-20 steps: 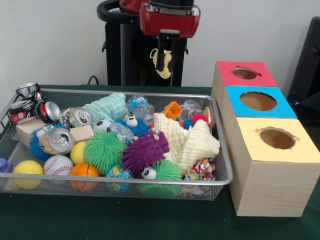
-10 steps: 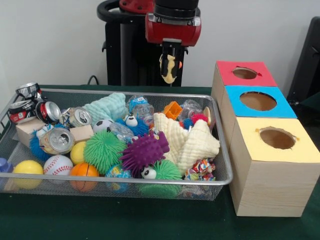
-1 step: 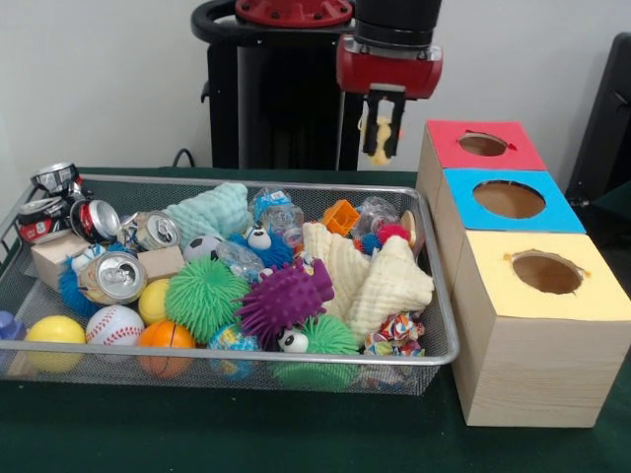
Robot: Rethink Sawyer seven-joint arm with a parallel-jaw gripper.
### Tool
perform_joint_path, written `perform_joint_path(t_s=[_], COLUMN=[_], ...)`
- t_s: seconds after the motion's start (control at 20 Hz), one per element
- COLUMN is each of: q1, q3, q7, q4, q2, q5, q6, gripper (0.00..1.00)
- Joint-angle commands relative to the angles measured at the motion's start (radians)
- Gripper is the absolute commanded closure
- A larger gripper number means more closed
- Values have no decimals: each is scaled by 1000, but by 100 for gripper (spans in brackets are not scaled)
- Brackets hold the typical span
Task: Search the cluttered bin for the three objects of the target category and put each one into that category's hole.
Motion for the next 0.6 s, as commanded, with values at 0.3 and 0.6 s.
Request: perform_joint_path(t_s=[0.3, 0.6], q1=[145, 197], q3=[20, 11], q7=[310, 304], q4=[93, 118], q2=[-12, -29], q5=[129, 163], q6=[-3, -12], gripper=[100, 100])
